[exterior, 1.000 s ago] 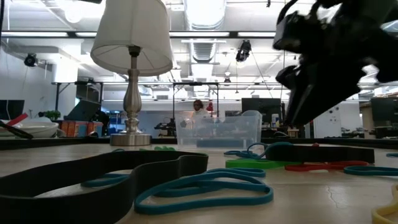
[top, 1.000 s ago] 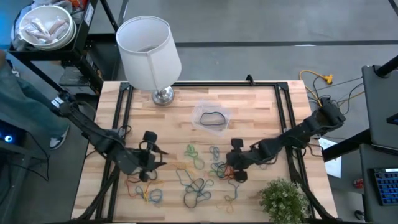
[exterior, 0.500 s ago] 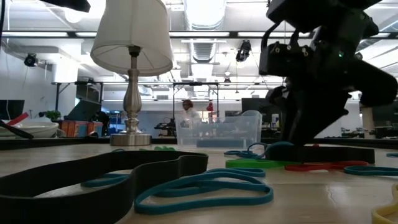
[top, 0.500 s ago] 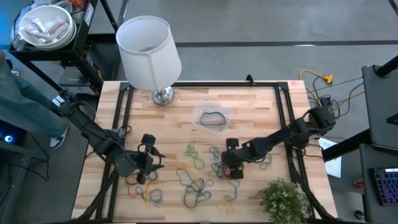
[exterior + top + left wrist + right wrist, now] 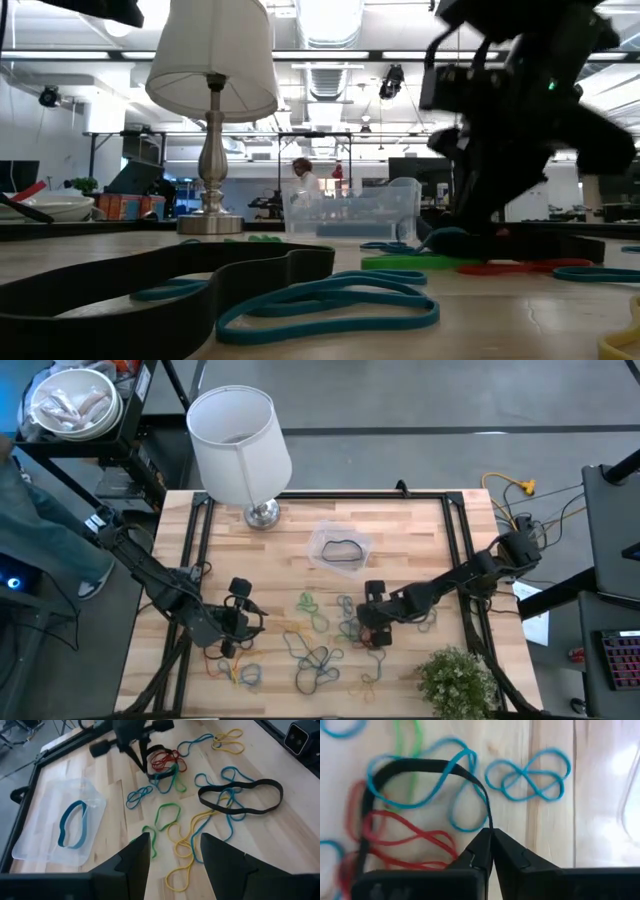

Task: Pick and place rubber bands into bin
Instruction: Put the black rubber bands into the bin

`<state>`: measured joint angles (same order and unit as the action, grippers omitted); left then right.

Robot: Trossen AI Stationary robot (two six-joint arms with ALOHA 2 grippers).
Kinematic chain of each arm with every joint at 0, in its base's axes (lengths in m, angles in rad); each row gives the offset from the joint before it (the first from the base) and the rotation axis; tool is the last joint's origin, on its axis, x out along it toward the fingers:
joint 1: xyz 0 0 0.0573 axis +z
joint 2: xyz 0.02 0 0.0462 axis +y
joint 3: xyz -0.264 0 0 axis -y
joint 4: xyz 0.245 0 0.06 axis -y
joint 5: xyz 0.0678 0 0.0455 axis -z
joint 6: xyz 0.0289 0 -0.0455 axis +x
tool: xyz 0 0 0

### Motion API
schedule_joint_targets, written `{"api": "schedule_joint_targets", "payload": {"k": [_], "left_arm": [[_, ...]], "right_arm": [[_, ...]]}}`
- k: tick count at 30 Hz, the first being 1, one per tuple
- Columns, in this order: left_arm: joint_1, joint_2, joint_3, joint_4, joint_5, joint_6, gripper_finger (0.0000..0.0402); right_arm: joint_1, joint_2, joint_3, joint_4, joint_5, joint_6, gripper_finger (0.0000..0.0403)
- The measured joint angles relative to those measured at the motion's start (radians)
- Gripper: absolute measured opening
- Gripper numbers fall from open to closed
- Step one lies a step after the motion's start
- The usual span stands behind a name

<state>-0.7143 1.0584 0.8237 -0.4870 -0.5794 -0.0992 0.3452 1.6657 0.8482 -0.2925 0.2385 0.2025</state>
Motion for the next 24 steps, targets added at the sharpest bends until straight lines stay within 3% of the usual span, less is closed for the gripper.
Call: {"api": "schedule_joint_targets", "payload": {"k": [8,9,12,14,20,24], "left_arm": [[0.001,0.0,-0.031,0.001,-0.001,-0.029,0.016],[0.001,0.002,-0.033,-0.001,-0.001,-0.029,0.016],[0.001,0.009,-0.033,0.007,-0.001,-0.033,0.016],[0.0,0.011,-0.033,0.007,0.0,-0.035,0.016],[0.001,0.011,-0.033,0.008,-0.001,-0.051,0.016],[0.001,0.014,-0.033,0.008,-0.001,-0.052,0.016]], "right_arm": [[0.071,-0.1,0.065,-0.051,0.068,-0.042,0.0009],[0.084,-0.111,0.075,-0.054,0.108,-0.053,0.0009],[0.131,-0.127,0.131,-0.177,0.414,-0.015,0.0009],[0.148,-0.126,0.167,-0.274,0.503,0.004,0.0008],[0.198,-0.113,0.246,-0.283,0.527,-0.061,0.0008],[0.198,-0.113,0.29,-0.288,0.612,-0.133,0.0008]]}}
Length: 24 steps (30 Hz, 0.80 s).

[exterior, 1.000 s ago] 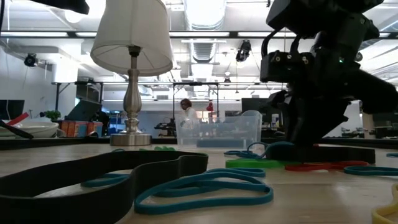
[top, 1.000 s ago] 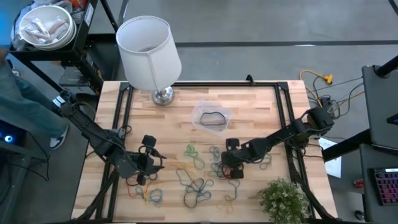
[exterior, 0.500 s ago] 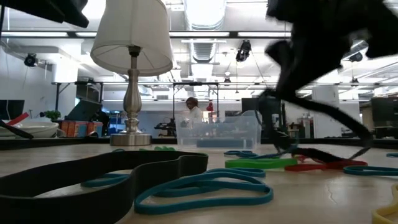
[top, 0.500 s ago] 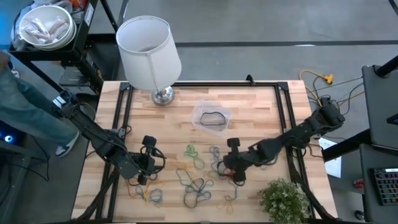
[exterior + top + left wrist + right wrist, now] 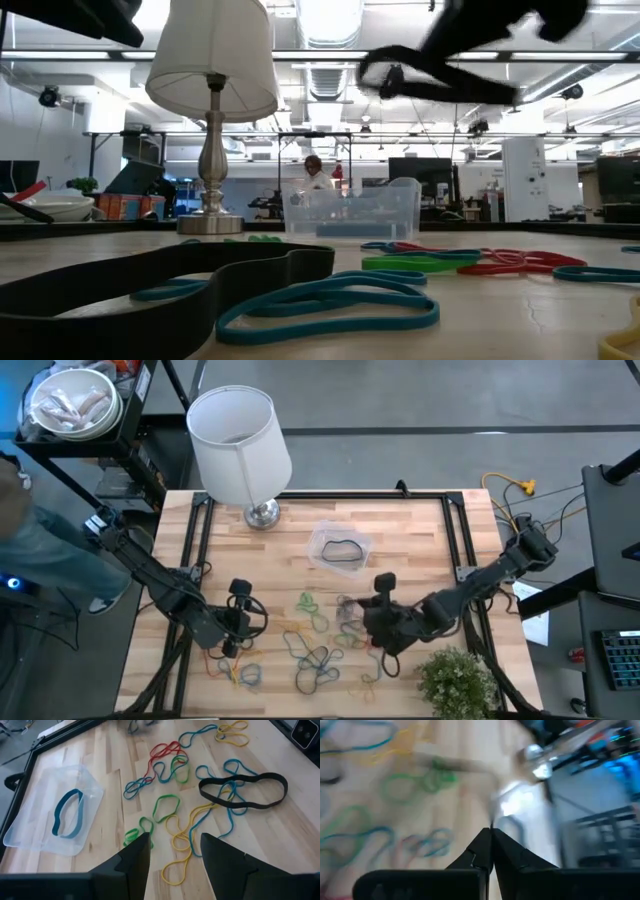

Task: Pick and place rubber bands into bin
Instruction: Put the black rubber bands into the bin

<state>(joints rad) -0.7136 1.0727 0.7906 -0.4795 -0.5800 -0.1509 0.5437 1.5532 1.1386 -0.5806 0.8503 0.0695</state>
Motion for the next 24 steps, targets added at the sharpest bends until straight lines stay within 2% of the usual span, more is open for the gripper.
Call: {"api": "schedule_joint_targets", "payload": {"k": [7,11,16,24], "left_arm": [[0.0,0.034,-0.008,0.0,0.0,-0.002,0.016],[0.0,0.071,-0.008,-0.001,0.0,-0.021,0.016],[0.0,0.125,-0.008,0.0,0.0,-0.028,0.016],[0.0,0.206,-0.008,0.0,0.001,-0.047,0.016]], "right_arm": [[-0.072,0.002,0.058,0.024,0.205,-0.134,0.0008],[-0.16,0.002,0.07,0.064,0.217,-0.182,0.0008],[-0.312,0.002,0.069,0.138,0.103,-0.235,0.0008],[-0.567,0.002,0.059,0.231,-0.218,-0.257,0.0008]]}}
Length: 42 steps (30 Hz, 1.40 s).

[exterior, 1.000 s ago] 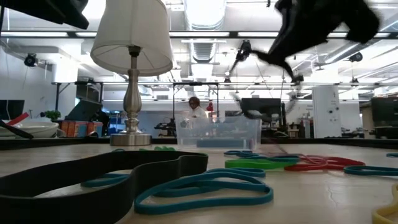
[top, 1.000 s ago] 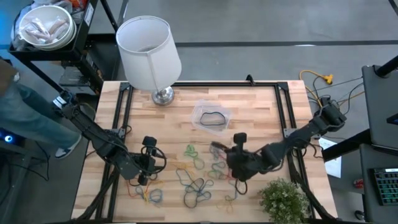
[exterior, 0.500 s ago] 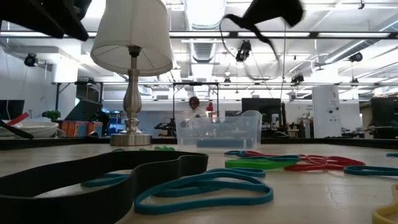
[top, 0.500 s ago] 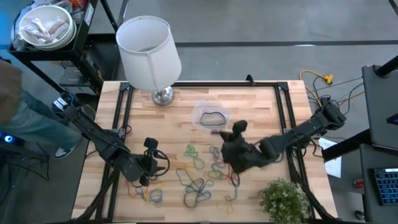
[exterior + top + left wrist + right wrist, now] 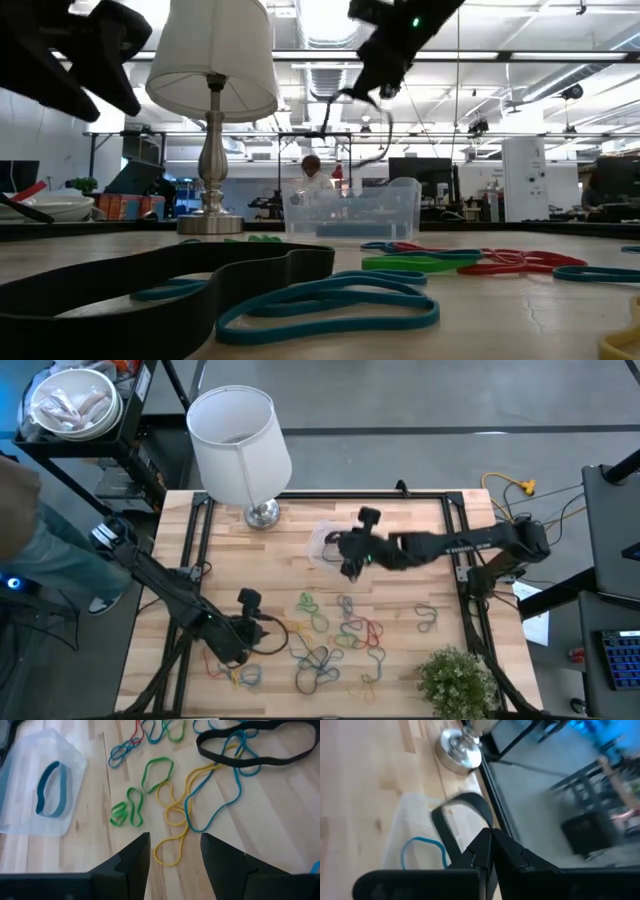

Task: Pick and place rubber bands into bin
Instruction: Put the black rubber bands into the bin

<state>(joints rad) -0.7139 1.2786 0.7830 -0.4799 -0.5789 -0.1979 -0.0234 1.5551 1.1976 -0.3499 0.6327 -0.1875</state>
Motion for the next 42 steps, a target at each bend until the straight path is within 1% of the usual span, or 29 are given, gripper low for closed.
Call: {"api": "schedule_joint_targets", "payload": {"k": [5,7,12,17,20,24,30,34,36,37,39,42], "left_arm": [[0.0,0.024,0.0,0.0,0.0,-0.008,0.016],[0.0,0.023,0.0,0.0,0.0,-0.007,0.016],[0.0,0.009,0.001,0.001,0.0,-0.007,0.016],[0.0,-0.003,0.003,0.001,0.0,-0.006,0.016],[0.0,-0.004,0.003,0.001,0.0,-0.006,0.016],[0.0,-0.004,0.003,0.001,0.0,-0.006,0.016],[0.0,-0.004,0.003,0.0,0.0,-0.006,0.016],[0.0,-0.004,0.002,-0.01,0.001,-0.007,0.016],[0.0,-0.004,0.002,-0.013,0.026,-0.015,0.016],[0.0,-0.004,0.002,-0.025,0.047,-0.034,0.016],[0.0,-0.004,0.005,-0.1,0.096,-0.113,0.016],[0.0,-0.004,0.008,-0.24,0.136,-0.293,0.016]], "right_arm": [[-0.094,0.0,-0.041,0.035,-0.162,0.03,0.0008],[-0.108,0.0,-0.063,0.055,-0.198,0.03,0.0008],[-0.111,0.0,-0.122,0.121,-0.2,0.023,0.0008],[-0.116,0.001,-0.144,0.123,-0.192,0.022,0.0009],[-0.12,0.001,-0.146,0.125,-0.188,0.014,0.0016],[-0.121,0.001,-0.147,0.124,-0.207,0.017,0.0048],[-0.13,0.001,-0.147,0.122,-0.243,0.054,0.0119],[-0.137,0.001,-0.147,0.121,-0.272,0.08,0.0157],[-0.137,0.001,-0.147,0.12,-0.277,0.077,0.017],[-0.134,0.001,-0.147,0.12,-0.292,0.069,0.0175],[-0.126,0.001,-0.147,0.119,-0.359,0.051,0.0183],[-0.101,0.001,-0.147,0.119,-0.464,0.03,0.0187]]}}
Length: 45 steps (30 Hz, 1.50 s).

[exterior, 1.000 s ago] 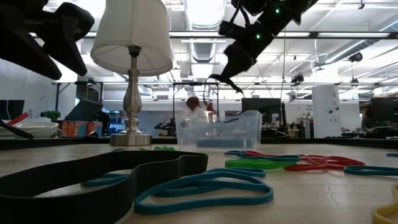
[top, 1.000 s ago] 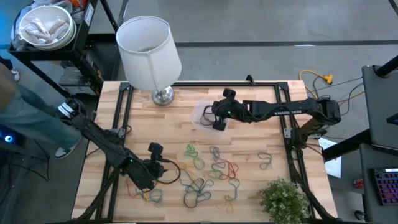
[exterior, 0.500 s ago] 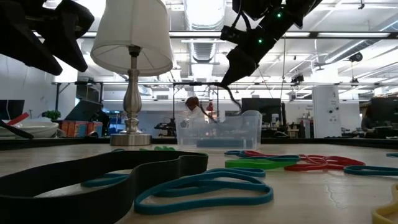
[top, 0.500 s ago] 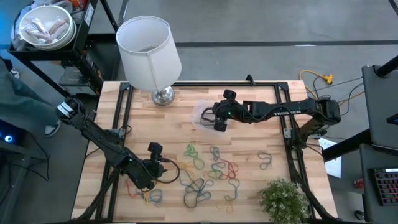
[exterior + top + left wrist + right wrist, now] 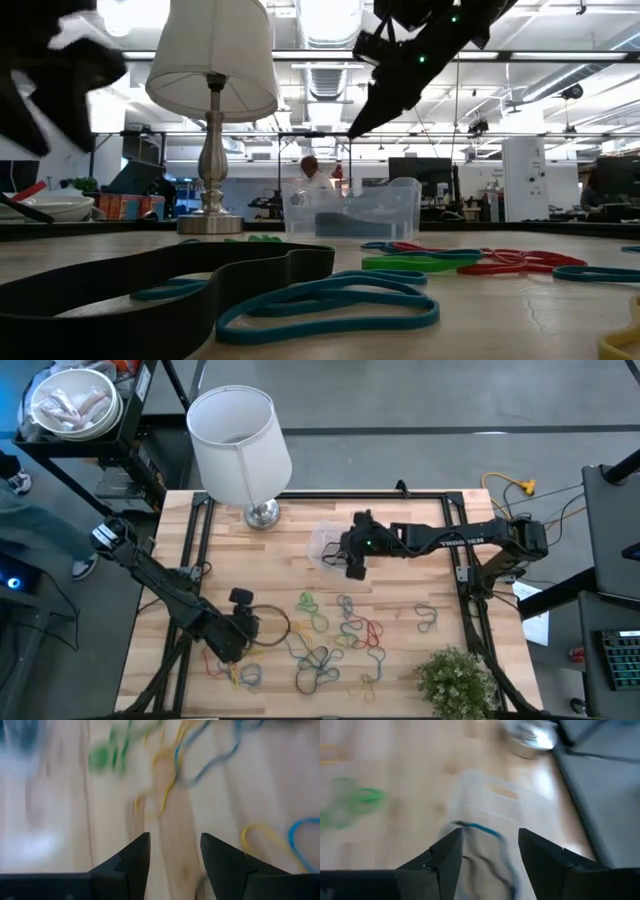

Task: Pick and place rubber bands into bin
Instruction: Put the black rubber bands into the bin

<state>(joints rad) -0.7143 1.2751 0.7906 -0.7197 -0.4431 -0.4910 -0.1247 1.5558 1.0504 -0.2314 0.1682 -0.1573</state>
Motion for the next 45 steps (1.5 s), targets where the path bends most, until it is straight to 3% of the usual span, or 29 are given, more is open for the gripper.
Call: {"api": "schedule_joint_targets", "payload": {"k": [5,11,28,32,39,45], "left_arm": [[0.001,0.004,-0.011,-0.116,0.111,-0.211,0.016],[0.001,0.074,-0.01,-0.11,0.177,-0.21,0.016],[0.008,0.225,-0.01,-0.12,0.223,-0.235,0.0156],[0.008,0.236,-0.011,-0.129,0.234,-0.236,0.0121],[0.008,0.258,-0.012,-0.135,0.253,-0.229,0.0017],[0.008,0.248,0.016,-0.207,0.167,-0.228,0.0001]], "right_arm": [[0.073,0.0,0.0,-0.003,-0.023,-0.011,0.0182],[0.202,-0.003,0.0,-0.004,-0.023,-0.027,0.0172],[0.516,-0.062,0.0,0.006,-0.01,0.046,0.0146],[0.574,-0.064,0.0,0.007,0.028,0.051,0.014],[0.655,-0.064,0.0,0.005,0.106,0.072,0.0128],[0.705,-0.064,0.0,0.005,0.192,0.079,0.0118]]}}
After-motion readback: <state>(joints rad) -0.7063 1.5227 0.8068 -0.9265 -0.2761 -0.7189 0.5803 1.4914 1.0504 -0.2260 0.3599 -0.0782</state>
